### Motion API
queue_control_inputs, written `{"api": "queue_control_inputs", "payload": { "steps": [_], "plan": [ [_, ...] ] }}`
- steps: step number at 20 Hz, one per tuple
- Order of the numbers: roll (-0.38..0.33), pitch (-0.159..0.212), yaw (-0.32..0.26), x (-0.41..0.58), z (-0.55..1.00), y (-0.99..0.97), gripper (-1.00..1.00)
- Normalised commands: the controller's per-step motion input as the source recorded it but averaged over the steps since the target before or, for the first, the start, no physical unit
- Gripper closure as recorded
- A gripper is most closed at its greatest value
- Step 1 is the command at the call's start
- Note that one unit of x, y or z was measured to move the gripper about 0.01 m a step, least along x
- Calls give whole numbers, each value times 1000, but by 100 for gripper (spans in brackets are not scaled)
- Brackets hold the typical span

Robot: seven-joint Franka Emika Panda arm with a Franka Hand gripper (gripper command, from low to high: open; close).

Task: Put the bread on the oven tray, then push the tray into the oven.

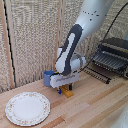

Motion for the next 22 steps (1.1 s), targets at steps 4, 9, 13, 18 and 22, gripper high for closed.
{"api": "queue_control_inputs", "payload": {
  "steps": [4,9,13,18,22],
  "plan": [
    [-45,0,54,0,-41,219,100],
    [-21,-11,10,62,247,86,100],
    [-30,15,-249,199,861,-176,100],
    [-81,69,-261,359,916,-146,100],
    [-107,69,-276,386,894,-54,100]
  ]
}}
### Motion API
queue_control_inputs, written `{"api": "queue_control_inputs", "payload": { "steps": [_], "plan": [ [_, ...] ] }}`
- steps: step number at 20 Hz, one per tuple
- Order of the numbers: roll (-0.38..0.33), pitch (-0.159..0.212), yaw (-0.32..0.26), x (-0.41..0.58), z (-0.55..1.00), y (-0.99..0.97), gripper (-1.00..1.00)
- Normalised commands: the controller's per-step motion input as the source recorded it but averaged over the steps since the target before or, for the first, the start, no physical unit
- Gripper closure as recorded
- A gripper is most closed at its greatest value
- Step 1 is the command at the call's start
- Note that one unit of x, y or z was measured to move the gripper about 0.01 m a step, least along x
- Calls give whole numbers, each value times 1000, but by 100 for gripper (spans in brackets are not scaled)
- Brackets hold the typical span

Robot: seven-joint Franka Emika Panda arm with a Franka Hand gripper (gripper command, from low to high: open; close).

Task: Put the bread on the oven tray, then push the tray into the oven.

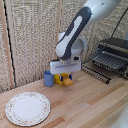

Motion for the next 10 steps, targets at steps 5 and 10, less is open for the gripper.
{"api": "queue_control_inputs", "payload": {
  "steps": [5,10],
  "plan": [
    [-152,41,-294,351,813,-4,100],
    [-179,0,-303,283,693,0,100]
  ]
}}
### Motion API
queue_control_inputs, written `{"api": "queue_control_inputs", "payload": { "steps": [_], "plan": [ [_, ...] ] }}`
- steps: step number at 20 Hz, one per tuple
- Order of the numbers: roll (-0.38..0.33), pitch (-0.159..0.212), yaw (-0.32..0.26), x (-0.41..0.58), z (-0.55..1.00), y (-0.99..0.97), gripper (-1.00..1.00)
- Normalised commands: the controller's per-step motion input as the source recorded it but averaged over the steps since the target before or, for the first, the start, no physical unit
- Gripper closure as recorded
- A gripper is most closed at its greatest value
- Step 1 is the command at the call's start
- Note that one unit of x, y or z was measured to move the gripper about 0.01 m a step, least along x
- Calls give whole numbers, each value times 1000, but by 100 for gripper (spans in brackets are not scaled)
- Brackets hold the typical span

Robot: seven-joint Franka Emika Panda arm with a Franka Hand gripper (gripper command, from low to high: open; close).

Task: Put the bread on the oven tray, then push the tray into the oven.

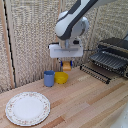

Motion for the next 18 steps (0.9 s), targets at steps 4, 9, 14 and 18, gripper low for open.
{"api": "queue_control_inputs", "payload": {
  "steps": [4,9,14,18],
  "plan": [
    [-185,0,-264,361,776,-4,100],
    [-72,1,-199,404,869,-307,100],
    [22,0,-97,185,816,-870,100],
    [44,-6,-43,23,535,-1000,100]
  ]
}}
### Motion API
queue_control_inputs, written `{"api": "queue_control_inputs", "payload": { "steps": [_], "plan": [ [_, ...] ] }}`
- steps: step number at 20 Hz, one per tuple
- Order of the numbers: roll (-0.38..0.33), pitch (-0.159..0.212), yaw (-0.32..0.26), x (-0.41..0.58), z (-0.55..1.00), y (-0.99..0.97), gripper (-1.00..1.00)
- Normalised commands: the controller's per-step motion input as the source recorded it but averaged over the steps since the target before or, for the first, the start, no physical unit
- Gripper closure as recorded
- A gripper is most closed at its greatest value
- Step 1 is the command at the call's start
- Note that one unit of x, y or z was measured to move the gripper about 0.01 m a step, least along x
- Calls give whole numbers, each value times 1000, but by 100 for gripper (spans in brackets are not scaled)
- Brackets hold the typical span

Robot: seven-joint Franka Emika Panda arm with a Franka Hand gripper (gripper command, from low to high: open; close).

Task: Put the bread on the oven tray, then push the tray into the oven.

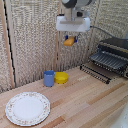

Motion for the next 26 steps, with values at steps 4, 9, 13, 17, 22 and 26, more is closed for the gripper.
{"api": "queue_control_inputs", "payload": {
  "steps": [4,9,13,17,22,26],
  "plan": [
    [54,-43,-1,130,213,-1000,100],
    [46,-52,-3,178,50,-1000,100],
    [74,-54,0,219,0,-1000,100],
    [61,-10,-59,118,0,-912,100],
    [9,-12,-226,47,-44,-583,100],
    [0,-2,-235,47,-18,-572,100]
  ]
}}
